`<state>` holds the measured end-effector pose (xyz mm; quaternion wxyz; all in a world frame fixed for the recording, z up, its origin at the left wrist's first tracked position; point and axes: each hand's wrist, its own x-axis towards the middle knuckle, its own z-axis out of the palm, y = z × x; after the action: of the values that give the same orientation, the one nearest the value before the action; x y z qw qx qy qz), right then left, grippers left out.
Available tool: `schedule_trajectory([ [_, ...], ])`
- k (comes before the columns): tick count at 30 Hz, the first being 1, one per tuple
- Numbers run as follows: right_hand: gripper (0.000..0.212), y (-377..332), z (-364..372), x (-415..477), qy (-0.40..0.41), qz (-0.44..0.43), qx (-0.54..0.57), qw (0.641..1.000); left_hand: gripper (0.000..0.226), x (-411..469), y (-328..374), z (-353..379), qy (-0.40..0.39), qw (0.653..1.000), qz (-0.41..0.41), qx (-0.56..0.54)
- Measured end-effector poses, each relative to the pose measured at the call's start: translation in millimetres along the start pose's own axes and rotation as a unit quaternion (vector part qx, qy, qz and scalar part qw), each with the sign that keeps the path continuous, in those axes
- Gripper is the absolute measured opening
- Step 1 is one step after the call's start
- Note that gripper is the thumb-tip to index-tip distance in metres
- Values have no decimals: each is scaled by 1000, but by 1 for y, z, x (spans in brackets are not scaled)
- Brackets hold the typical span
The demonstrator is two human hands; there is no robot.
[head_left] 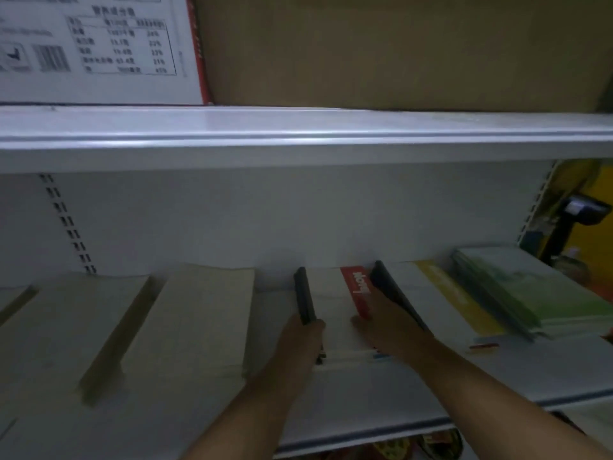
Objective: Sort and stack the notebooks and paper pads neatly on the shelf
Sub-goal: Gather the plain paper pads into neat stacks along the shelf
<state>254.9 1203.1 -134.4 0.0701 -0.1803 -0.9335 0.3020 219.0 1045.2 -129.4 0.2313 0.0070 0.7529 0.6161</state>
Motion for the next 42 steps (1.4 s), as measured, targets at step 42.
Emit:
schedule_trajectory([
  [42,40,5,27,-30,170,-33,399,901,69,8,-39,3,57,967,220,-117],
])
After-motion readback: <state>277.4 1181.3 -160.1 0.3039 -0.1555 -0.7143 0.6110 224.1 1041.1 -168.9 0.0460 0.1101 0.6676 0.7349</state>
